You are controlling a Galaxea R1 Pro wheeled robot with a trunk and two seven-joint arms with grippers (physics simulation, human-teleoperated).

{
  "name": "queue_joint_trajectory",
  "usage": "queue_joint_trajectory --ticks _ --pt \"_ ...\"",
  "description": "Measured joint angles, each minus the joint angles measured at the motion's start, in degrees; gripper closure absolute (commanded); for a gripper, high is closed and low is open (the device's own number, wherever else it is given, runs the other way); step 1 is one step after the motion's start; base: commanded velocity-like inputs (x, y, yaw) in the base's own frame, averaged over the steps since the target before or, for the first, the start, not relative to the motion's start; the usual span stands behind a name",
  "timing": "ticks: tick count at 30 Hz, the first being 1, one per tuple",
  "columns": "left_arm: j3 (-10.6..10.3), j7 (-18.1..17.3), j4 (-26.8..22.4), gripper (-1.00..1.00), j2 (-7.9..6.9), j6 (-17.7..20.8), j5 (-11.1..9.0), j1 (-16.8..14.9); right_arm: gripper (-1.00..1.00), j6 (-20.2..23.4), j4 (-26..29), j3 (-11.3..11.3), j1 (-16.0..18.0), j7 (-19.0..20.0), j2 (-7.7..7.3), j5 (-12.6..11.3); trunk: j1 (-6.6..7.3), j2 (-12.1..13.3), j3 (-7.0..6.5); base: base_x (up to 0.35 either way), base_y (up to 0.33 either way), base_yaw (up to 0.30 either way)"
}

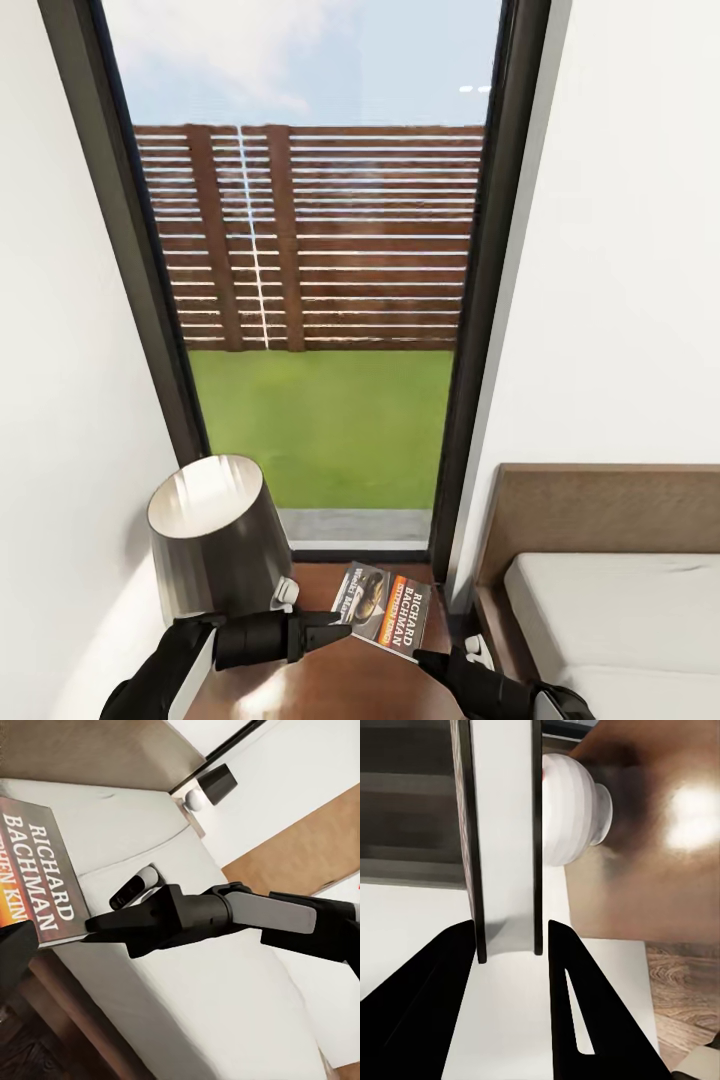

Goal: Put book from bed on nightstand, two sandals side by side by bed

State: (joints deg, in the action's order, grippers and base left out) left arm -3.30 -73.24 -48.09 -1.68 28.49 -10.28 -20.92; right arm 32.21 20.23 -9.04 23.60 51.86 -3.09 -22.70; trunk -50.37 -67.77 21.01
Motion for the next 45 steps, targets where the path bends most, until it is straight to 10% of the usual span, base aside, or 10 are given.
queue_joint_trajectory --ticks 45 --pt "-0.1 0.1 1.1 -1.0 0.06 -0.1 0.1 0.0 1.0 0.0 0.0 0.0 0.0 0.0 0.09 0.1 -9.89 -18.1 8.09 0.0 0.0 0.0"
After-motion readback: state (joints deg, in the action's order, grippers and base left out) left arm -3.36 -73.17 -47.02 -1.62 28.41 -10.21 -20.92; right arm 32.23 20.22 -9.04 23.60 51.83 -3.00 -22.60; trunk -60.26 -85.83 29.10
